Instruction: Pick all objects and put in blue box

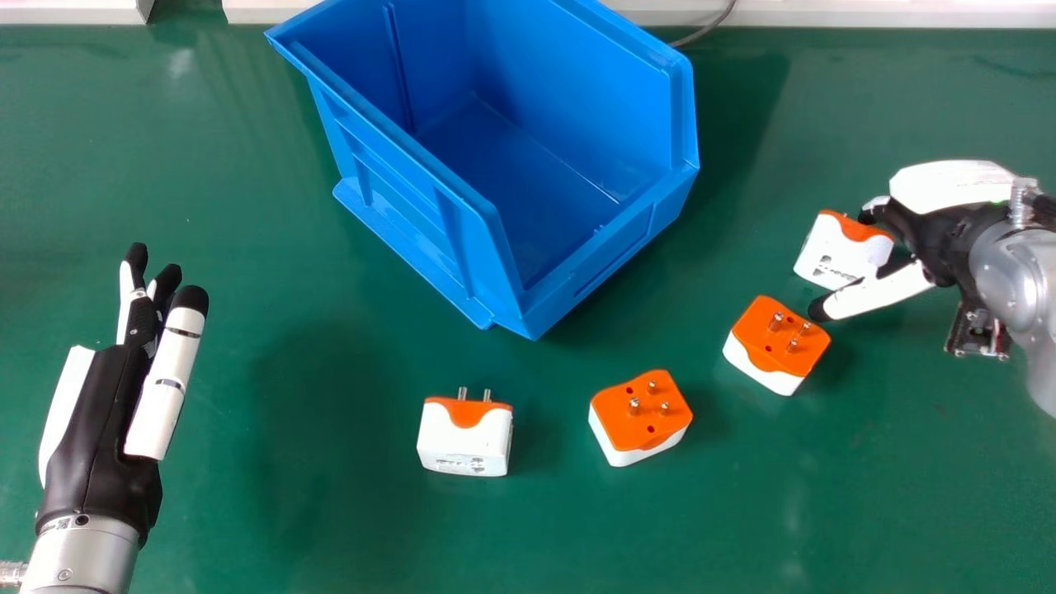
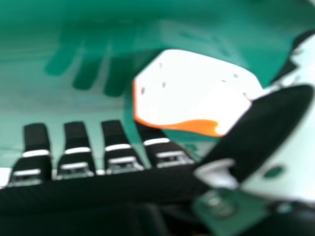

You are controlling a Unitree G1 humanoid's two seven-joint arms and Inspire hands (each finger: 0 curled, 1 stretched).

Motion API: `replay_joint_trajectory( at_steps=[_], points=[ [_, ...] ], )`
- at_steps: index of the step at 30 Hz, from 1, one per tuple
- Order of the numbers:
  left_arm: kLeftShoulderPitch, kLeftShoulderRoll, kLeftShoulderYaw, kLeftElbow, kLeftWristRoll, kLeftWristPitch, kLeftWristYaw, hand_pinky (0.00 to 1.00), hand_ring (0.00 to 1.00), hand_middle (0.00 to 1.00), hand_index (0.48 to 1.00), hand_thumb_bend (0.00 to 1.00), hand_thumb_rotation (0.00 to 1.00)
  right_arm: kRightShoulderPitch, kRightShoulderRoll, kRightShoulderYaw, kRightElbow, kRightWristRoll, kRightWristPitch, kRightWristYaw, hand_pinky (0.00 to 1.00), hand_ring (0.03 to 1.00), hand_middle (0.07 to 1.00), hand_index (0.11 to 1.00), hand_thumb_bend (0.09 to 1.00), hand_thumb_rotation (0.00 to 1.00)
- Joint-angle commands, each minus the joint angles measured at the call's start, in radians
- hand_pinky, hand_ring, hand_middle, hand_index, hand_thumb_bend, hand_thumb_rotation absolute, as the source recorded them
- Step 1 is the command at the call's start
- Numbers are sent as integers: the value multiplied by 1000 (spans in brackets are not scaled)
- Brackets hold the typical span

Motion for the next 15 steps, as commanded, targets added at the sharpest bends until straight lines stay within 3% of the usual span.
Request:
replay_joint_trajectory(
  at_steps=[1,5,15],
  points=[
    [9,2,8,-23,-11,-10,-2,1000,1000,1000,1000,329,950,-45,1,1,6,-17,4,-19,834,890,911,889,573,730],
    [16,1,7,-35,-8,-8,2,1000,1000,1000,1000,327,952,-51,6,11,19,-15,1,-26,834,891,912,888,560,720],
    [27,4,12,-47,-15,1,-2,1000,1000,1000,1000,314,960,-57,10,9,35,-8,-5,-43,833,887,904,880,546,704]
  ],
)
